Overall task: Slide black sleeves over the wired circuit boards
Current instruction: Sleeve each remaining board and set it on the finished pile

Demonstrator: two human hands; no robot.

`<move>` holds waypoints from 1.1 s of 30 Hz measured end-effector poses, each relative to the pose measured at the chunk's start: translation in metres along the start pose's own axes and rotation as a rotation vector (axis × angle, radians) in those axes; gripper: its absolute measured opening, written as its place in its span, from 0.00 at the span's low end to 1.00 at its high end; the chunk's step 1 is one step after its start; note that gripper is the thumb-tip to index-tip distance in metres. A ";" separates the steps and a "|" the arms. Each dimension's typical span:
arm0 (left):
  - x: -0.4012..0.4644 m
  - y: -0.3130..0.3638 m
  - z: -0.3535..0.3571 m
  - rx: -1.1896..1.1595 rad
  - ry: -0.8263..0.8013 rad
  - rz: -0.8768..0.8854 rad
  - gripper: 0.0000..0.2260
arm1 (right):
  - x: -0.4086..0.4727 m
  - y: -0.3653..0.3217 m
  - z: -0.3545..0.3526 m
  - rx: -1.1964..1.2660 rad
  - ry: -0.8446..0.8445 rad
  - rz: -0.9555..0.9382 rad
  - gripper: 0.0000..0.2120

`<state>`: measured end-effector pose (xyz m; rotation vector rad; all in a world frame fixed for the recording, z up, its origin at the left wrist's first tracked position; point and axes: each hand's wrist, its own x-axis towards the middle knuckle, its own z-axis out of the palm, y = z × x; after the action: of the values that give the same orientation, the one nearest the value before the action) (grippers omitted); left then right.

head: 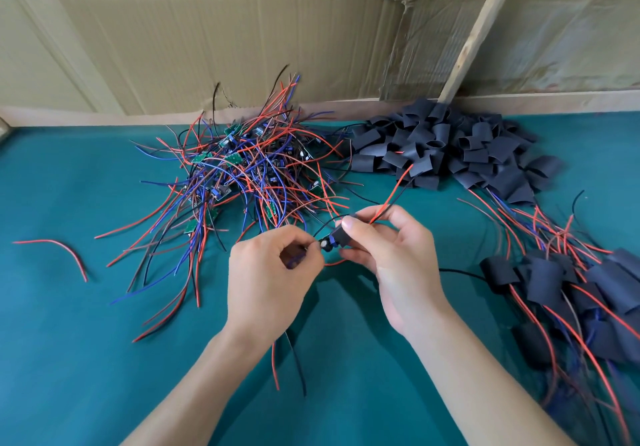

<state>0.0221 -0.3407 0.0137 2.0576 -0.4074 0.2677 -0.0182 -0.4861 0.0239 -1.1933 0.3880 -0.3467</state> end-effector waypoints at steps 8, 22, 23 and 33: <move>-0.001 0.001 0.000 0.004 0.004 0.006 0.11 | 0.002 -0.001 -0.001 0.020 -0.021 0.081 0.06; 0.007 -0.005 -0.002 -0.303 -0.154 -0.256 0.03 | 0.003 -0.001 -0.003 0.097 -0.207 0.121 0.09; 0.007 -0.005 -0.002 -0.355 -0.178 -0.286 0.03 | 0.003 -0.001 -0.004 0.116 -0.222 0.128 0.10; 0.015 -0.010 -0.009 -0.651 -0.459 -0.394 0.04 | 0.011 -0.011 -0.021 0.191 -0.488 0.134 0.17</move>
<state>0.0397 -0.3310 0.0152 1.4888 -0.2986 -0.5252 -0.0192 -0.5119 0.0264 -1.0177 0.0081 0.0287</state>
